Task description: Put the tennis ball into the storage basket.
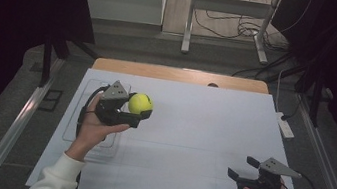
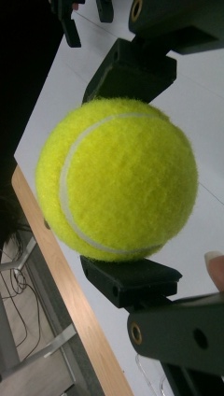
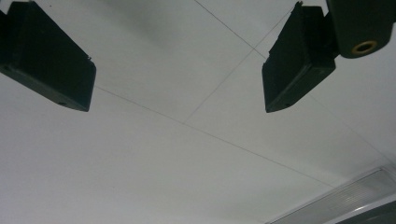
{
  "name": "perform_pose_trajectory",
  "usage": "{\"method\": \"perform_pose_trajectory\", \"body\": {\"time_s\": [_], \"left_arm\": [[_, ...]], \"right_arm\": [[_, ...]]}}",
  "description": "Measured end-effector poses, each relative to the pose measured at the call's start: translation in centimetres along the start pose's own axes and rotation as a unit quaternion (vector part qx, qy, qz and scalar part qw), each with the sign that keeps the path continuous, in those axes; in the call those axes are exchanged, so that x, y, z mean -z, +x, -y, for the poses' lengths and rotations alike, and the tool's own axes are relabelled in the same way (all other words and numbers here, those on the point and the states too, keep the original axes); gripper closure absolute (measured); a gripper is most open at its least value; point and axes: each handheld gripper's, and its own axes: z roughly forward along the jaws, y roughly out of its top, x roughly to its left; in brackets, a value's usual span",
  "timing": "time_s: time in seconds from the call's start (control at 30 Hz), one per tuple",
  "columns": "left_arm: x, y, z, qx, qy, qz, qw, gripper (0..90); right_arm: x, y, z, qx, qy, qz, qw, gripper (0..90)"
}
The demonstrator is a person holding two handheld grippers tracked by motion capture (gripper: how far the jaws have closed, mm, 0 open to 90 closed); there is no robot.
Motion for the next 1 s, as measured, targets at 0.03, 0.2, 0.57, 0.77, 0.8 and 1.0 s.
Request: {"method": "perform_pose_trajectory", "body": {"time_s": [0.03,0.2,0.57,0.77,0.8,1.0], "left_arm": [[0.0,0.1,0.0,0.001,0.000,-0.001,1.0000,25.5],[0.1,0.2,0.1,0.004,-0.002,-0.004,1.0000,25.5],[0.1,1.0,0.4,0.010,-0.001,-0.017,0.9998,25.6],[0.3,1.4,0.5,0.018,-0.005,-0.023,0.9996,25.5],[0.3,1.4,0.5,0.018,-0.005,-0.023,0.9996,25.6],[0.4,1.9,0.7,0.020,-0.003,-0.031,0.9993,25.6]], "right_arm": [[0.0,0.0,0.0,0.000,0.000,0.000,1.0000,9.8],[0.0,0.0,0.0,-0.001,0.000,-0.001,1.0000,9.8],[0.0,0.0,0.0,-0.001,0.000,0.000,1.0000,9.8],[0.0,0.0,0.0,0.000,-0.001,0.000,1.0000,9.8],[0.0,0.0,0.0,0.000,-0.001,0.000,1.0000,9.8],[0.1,0.0,0.0,0.000,0.000,0.001,1.0000,9.8]]}}
